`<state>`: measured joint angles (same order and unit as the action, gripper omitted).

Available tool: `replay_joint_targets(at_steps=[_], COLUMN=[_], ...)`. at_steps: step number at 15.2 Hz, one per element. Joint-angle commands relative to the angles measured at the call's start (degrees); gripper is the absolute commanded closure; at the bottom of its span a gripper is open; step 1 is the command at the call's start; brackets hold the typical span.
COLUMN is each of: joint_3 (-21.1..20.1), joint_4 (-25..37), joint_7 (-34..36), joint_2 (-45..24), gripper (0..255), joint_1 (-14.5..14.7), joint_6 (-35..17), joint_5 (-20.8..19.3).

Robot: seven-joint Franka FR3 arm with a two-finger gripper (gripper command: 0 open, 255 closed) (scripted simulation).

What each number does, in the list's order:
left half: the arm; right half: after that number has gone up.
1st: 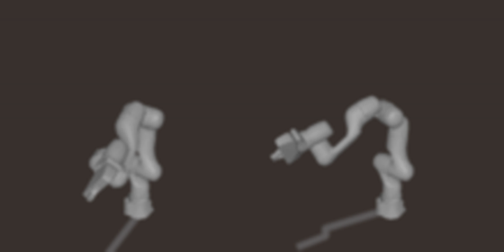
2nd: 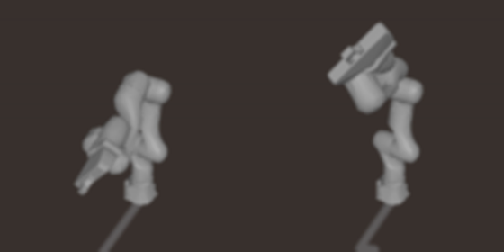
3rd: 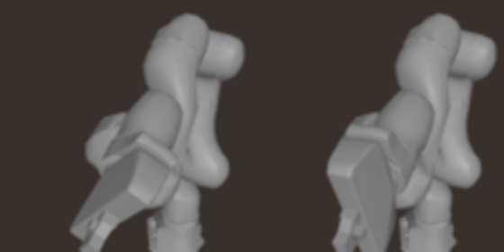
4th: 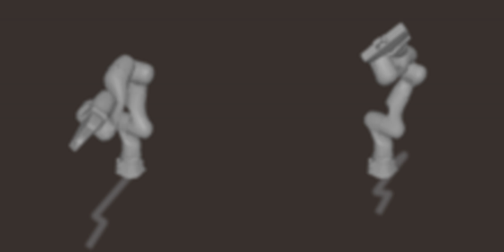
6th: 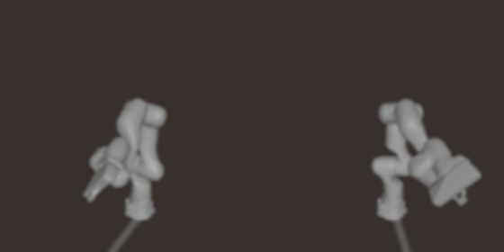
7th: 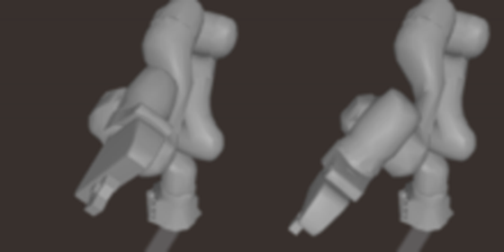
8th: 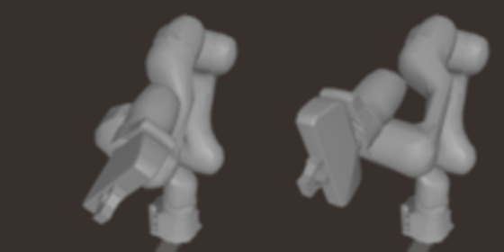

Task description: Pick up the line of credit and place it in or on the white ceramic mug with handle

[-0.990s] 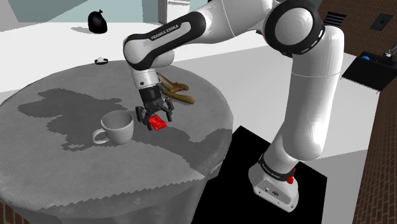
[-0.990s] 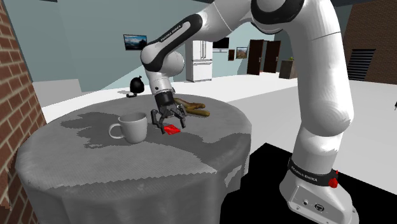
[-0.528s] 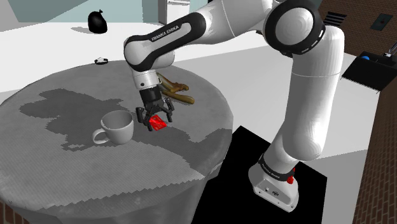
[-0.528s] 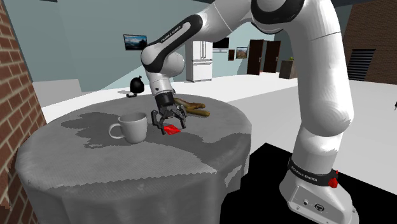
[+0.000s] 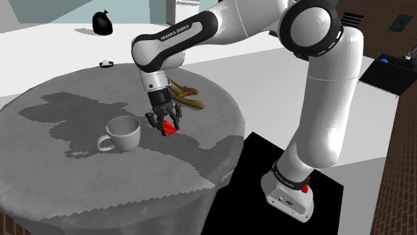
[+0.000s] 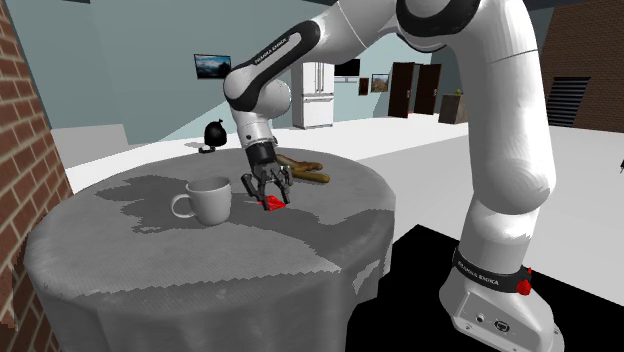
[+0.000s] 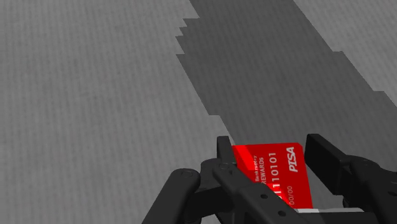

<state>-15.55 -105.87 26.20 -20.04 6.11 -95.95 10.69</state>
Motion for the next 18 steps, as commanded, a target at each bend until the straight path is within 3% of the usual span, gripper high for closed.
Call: replay_joint_targets(at_steps=[1,18], joint_3=[-0.32,-0.74], joint_4=[-0.39,5.66], joint_7=[-0.09,1.76], joint_2=[-0.49,4.32], gripper=[255,255], joint_1=[0.27,-0.19], joint_6=[-0.81,9.78], joint_5=[0.28,1.39])
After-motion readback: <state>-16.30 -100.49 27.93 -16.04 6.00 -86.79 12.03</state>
